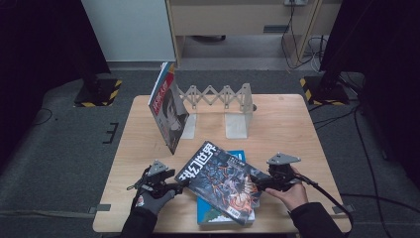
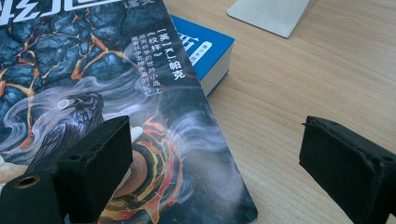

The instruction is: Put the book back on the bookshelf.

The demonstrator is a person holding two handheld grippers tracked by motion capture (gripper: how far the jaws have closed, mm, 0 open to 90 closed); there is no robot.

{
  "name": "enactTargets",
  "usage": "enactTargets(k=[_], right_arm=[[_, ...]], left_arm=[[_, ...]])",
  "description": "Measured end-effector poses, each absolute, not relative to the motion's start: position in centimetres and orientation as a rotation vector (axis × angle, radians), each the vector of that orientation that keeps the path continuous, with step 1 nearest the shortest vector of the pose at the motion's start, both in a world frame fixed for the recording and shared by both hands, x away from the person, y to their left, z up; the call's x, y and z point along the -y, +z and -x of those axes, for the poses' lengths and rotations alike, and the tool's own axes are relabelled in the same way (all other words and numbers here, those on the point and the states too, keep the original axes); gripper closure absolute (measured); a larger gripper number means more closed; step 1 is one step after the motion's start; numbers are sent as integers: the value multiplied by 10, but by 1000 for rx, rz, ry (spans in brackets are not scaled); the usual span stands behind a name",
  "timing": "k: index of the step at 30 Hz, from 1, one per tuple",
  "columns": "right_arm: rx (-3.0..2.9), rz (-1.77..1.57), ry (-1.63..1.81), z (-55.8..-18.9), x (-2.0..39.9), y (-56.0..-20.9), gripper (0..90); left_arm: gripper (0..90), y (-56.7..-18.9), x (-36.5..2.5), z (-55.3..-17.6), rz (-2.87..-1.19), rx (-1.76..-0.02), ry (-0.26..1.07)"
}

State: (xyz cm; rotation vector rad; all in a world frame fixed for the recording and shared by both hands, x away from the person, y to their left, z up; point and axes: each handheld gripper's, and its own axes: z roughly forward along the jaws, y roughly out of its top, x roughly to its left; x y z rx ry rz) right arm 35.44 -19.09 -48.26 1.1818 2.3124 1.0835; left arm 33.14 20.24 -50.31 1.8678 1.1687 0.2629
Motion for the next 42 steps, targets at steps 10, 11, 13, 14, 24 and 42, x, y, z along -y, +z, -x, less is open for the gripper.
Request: enactTargets(k=[10,11,13,14,24,42], right_arm=[[-2334,-1177,1070,-354,189,-486,98],[-2341,-1177,1066,-354,189,-486,98],[-2343,-1181,1064,-354,188,-487,98],[-2347,-1182,1062,-354,187,-487,98],[-2359,-1176,1056,-354,187,-489,97],[-2356,-1187,1062,-355,187,-490,94]], left_arm=[[216,-508,-201,-333,-1830,-1197,206],[215,-509,-201,-333,-1824,-1203,198],[208,-510,-200,-332,-1822,-1206,176],[204,-510,-199,-331,-1818,-1208,168],[145,-516,-189,-331,-1793,-1208,110],[107,-528,-179,-343,-1718,-1210,36]])
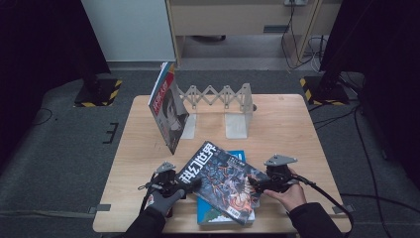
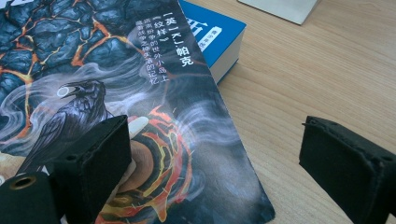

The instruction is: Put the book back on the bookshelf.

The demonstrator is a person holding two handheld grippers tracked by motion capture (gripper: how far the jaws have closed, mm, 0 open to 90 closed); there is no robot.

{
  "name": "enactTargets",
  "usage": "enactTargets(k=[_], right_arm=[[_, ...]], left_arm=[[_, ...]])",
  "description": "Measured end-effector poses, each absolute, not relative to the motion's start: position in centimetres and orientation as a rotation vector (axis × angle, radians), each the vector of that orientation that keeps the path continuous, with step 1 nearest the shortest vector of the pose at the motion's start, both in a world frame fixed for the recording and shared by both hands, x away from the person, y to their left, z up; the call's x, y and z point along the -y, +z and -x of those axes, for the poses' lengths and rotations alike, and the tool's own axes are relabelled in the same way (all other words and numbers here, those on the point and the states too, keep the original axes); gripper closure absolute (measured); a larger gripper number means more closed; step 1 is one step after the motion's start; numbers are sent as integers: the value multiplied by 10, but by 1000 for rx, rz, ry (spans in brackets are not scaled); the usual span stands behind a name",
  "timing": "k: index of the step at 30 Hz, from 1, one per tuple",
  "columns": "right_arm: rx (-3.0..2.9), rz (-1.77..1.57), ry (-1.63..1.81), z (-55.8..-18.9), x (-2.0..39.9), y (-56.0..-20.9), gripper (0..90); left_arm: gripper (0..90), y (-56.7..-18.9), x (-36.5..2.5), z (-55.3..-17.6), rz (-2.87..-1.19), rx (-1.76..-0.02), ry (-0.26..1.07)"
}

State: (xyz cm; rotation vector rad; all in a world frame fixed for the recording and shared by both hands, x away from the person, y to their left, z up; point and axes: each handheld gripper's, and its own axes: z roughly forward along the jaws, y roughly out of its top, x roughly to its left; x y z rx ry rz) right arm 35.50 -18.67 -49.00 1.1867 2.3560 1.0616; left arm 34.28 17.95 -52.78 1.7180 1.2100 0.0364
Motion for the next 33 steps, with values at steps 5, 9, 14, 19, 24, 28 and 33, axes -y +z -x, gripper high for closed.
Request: enactTargets(k=[5,9,14,19,24,28,33], right_arm=[[-2357,-1186,1061,-355,187,-490,94],[-2347,-1192,1069,-355,186,-491,96],[-2347,-1189,1063,-355,186,-491,99],[-2342,-1190,1063,-354,186,-491,101],[-2340,-1180,1063,-354,186,-491,101],[-2339,-1181,1063,-354,186,-491,101],[-2339,-1181,1063,-354,186,-491,101]], left_arm=[[111,-527,-179,-343,-1718,-1220,22],[151,-522,-180,-340,-1744,-1216,33],[245,-519,-185,-338,-1728,-1226,15],[229,-522,-187,-331,-1717,-1226,13],[167,-521,-187,-321,-1737,-1226,46],[150,-523,-188,-318,-1724,-1252,12],[149,-525,-186,-322,-1716,-1243,-29]])
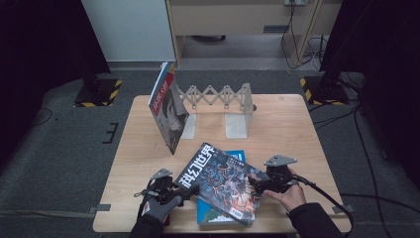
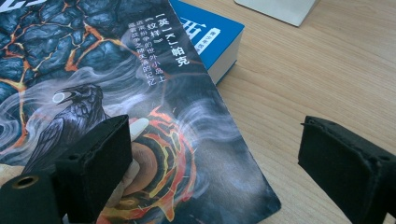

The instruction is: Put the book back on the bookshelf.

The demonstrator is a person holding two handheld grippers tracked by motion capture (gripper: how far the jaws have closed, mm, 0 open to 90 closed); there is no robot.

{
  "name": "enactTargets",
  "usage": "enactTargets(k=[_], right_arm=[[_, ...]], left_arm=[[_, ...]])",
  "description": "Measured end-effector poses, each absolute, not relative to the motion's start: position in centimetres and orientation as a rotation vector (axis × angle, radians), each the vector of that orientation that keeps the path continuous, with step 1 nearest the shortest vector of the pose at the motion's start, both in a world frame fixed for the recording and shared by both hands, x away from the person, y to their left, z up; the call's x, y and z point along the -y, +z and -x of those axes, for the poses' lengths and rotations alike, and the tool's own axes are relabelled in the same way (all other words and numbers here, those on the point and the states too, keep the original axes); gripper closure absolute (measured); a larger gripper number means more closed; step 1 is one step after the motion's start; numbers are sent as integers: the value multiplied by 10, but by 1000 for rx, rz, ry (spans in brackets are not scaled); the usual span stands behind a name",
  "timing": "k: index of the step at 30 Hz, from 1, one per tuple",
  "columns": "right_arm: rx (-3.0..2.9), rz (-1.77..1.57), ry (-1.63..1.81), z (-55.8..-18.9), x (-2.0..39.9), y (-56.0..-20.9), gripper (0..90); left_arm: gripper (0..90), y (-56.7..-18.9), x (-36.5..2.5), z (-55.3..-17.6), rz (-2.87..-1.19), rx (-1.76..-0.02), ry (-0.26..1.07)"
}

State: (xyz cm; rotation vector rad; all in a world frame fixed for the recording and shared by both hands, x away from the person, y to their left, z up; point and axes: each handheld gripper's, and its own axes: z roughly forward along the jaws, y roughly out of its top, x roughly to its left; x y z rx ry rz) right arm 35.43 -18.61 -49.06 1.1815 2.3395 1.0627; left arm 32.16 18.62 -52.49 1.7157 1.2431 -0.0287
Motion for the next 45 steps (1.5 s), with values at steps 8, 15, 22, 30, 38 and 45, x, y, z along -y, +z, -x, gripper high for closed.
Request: enactTargets(k=[8,15,22,30,38,45], right_arm=[[-2340,-1183,1059,-354,186,-491,103],[-2339,-1188,1055,-354,187,-491,108],[-2344,-1223,1088,-356,189,-492,116],[-2347,-1211,1082,-356,190,-492,116],[-2348,-1212,1083,-356,190,-492,115],[-2355,-1218,1084,-357,190,-491,110]], left_arm=[[307,-512,-188,-320,-1670,-1216,1],[379,-497,-182,-321,-1655,-1161,57],[389,-496,-176,-329,-1660,-1165,26],[514,-496,-171,-339,-1659,-1196,-9],[566,-494,-172,-341,-1666,-1196,-38],[618,-486,-172,-342,-1644,-1197,-57]])
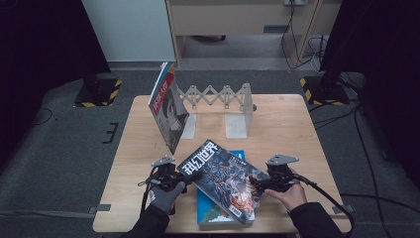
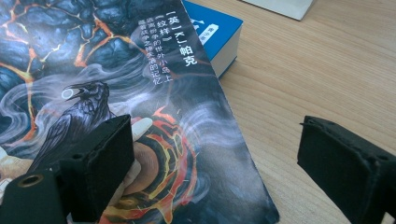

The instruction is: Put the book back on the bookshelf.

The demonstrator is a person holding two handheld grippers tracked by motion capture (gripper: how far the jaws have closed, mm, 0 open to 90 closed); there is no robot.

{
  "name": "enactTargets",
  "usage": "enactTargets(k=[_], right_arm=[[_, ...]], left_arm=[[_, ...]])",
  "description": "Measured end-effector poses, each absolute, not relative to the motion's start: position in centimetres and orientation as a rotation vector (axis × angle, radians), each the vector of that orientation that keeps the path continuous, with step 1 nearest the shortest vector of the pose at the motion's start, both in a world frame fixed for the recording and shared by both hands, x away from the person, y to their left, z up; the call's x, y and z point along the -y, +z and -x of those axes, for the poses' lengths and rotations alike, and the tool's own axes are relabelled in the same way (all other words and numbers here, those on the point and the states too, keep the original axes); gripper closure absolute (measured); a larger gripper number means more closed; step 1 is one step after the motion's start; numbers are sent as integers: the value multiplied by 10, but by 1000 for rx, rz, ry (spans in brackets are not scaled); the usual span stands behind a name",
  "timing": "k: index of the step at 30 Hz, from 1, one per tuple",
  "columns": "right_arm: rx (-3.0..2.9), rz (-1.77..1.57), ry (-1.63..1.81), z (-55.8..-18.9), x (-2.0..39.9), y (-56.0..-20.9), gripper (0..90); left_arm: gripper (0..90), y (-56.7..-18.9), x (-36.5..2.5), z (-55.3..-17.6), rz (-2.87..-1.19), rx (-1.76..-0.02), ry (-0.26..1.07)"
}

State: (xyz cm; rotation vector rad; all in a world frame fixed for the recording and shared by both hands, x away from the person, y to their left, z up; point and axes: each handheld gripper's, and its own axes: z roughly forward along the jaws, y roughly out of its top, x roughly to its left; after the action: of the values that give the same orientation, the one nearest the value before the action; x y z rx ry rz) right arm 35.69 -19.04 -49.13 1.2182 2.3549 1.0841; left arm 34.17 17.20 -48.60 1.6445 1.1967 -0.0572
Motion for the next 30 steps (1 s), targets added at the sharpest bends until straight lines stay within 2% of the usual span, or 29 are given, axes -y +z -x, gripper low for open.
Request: enactTargets(k=[9,30], right_arm=[[-2346,-1218,1076,-358,192,-489,108],[-2255,-1258,1033,-364,209,-484,110]], left_arm=[[664,-471,-166,-345,-1632,-1178,-21],[769,-437,-172,-359,-1533,-1133,-52]])
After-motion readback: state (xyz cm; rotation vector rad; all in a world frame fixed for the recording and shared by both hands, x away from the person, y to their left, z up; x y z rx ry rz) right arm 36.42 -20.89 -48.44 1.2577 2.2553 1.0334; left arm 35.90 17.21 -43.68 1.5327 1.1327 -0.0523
